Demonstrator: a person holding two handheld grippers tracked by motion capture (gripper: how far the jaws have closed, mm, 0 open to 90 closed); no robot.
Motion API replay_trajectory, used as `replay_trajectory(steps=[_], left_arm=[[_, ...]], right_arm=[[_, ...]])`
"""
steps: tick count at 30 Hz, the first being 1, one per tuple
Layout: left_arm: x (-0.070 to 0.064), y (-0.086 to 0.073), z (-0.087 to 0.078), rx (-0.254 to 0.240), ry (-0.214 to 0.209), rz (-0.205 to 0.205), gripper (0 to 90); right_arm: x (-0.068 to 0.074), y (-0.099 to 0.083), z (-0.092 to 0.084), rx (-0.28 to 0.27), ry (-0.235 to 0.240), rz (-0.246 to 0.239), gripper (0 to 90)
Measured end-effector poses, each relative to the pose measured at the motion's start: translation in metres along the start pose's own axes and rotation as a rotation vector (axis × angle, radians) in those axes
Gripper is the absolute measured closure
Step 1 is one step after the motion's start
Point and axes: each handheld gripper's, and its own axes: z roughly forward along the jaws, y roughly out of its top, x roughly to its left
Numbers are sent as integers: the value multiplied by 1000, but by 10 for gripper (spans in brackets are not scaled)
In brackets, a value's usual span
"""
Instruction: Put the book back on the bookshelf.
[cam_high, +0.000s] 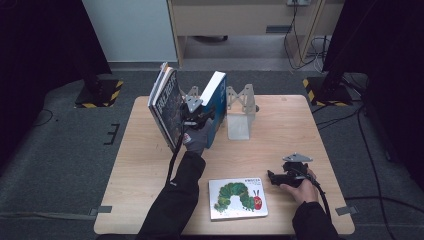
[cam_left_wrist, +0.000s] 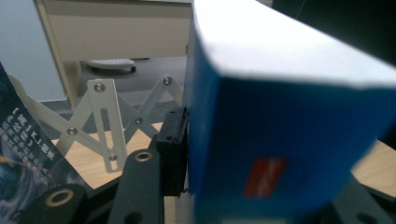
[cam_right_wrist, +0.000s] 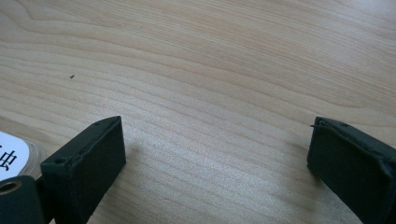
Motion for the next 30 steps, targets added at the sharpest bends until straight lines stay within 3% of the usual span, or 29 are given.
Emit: replay_trajectory(steps=[8, 12, 24, 30], left_arm=[[1, -12, -13, -20, -1, 28, 574], [-3, -9, -12, 0, 17, 41, 594], [-3, -2, -1, 17, 56, 0, 598], [-6, -2, 3, 18, 54, 8, 594]], right_arm=[[0, 0, 0, 1, 0, -3, 47], [0, 0, 0, 0, 0, -1, 46], [0, 1, 1, 0, 0, -3, 46], [0, 1, 1, 1, 0, -3, 46]])
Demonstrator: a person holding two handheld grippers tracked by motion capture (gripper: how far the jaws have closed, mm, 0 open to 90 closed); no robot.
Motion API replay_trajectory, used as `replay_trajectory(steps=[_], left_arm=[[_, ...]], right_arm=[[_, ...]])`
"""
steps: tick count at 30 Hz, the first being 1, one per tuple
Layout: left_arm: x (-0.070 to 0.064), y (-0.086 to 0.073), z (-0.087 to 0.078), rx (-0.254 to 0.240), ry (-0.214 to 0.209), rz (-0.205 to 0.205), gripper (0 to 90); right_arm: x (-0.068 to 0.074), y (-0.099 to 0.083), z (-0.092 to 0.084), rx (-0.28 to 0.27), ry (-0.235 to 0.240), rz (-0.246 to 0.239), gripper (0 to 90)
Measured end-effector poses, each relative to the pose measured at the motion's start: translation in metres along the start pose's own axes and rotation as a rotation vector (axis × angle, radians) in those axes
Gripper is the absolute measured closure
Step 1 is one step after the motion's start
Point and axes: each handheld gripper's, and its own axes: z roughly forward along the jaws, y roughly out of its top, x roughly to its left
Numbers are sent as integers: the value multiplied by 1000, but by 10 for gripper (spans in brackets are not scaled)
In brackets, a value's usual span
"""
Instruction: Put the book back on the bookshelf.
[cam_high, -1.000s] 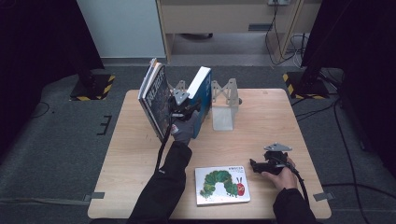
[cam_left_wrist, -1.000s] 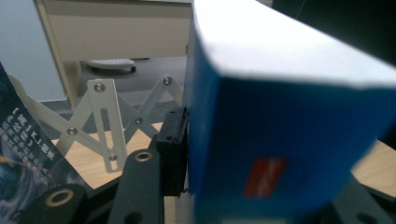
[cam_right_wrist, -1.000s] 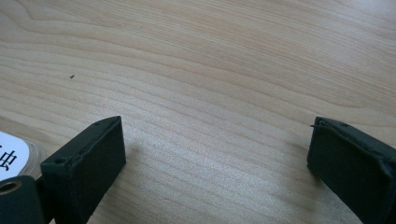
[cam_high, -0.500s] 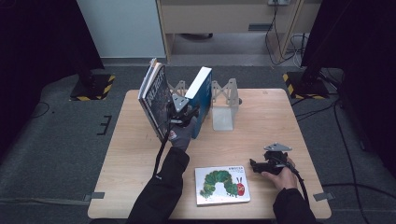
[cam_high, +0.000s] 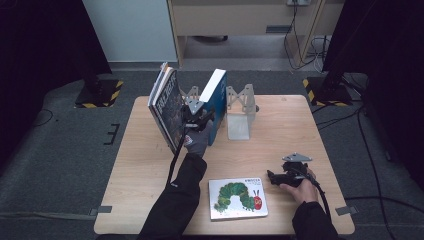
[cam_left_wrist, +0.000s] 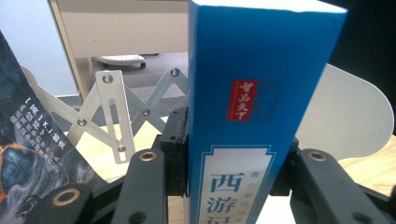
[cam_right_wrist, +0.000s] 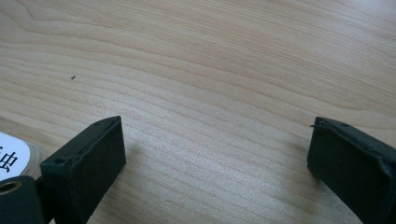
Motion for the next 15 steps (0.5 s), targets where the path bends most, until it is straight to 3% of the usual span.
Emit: replay_trajectory(steps=[7, 15], left_arm=[[3, -8, -6, -16, -50, 25, 564], [9, -23, -14, -11, -87, 21, 576]], right_arm=[[0, 0, 0, 0, 2, 0, 46], [0, 0, 0, 1, 2, -6, 47]])
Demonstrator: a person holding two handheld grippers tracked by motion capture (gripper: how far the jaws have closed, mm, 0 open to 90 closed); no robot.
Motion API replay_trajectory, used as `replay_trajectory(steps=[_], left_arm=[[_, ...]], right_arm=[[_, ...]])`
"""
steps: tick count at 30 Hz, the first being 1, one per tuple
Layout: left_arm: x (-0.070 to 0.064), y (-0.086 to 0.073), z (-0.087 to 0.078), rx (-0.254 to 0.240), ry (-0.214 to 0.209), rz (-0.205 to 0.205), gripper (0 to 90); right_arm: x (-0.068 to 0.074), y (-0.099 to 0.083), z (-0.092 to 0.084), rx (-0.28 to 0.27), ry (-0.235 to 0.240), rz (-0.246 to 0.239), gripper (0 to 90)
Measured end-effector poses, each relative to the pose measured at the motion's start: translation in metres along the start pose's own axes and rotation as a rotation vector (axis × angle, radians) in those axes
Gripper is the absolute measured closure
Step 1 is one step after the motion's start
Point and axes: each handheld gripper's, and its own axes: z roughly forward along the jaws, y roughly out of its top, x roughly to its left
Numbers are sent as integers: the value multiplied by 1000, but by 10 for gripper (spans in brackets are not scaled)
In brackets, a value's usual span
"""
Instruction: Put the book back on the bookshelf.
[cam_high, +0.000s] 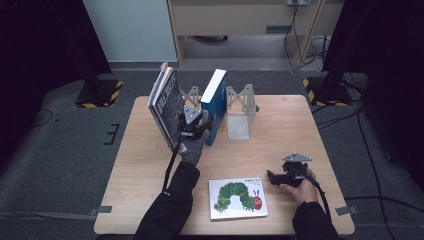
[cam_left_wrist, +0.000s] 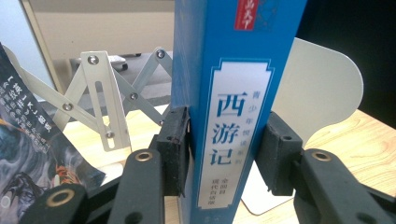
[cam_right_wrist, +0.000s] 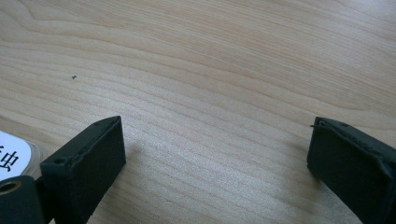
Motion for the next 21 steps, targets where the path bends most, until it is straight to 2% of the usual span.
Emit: replay_trajectory(steps=[5, 11, 18, 21], left_arm=[[-7, 7, 3, 40, 13, 13, 583], [-14, 8, 9, 41, 10, 11, 577], [-11, 3, 7, 16, -10, 2, 564], [-9, -2, 4, 23, -23, 1, 569]], right_arm=[[1, 0, 0, -2, -2, 5, 46], [1, 0, 0, 0, 2, 0, 47], [1, 0, 0, 0, 4, -2, 47], [1, 0, 0, 0, 4, 0, 47]])
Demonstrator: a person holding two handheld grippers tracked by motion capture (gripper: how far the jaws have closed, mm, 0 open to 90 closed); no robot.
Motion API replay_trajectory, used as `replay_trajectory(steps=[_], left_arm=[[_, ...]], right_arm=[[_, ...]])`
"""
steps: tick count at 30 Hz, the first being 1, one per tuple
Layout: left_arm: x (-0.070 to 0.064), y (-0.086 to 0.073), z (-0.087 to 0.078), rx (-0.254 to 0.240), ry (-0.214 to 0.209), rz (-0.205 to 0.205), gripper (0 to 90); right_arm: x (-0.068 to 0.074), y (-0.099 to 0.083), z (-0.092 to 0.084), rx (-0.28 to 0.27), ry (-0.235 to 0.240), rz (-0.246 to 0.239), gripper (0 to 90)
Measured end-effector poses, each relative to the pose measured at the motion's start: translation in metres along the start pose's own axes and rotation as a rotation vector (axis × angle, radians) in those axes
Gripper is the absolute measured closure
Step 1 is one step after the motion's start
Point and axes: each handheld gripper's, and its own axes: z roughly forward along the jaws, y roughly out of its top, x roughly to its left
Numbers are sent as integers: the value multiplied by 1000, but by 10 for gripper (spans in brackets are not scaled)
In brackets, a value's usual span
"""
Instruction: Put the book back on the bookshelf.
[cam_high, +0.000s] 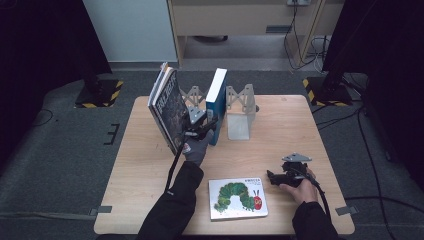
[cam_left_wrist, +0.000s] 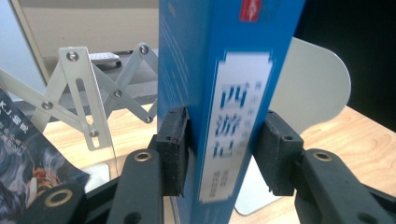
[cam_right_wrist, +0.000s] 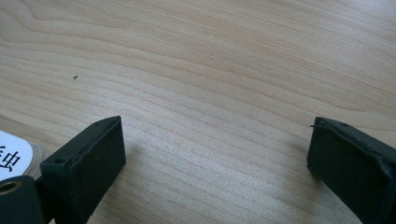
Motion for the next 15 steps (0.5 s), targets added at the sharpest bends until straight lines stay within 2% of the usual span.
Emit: replay_trajectory(steps=[7, 15], left_arm=[[0, -7, -2, 16, -17, -16, 582], [-8, -6, -1, 15, -25, -5, 578]], right_arm=[[0, 0, 0, -1, 0, -4, 47], [0, 0, 0, 0, 0, -4, 47]])
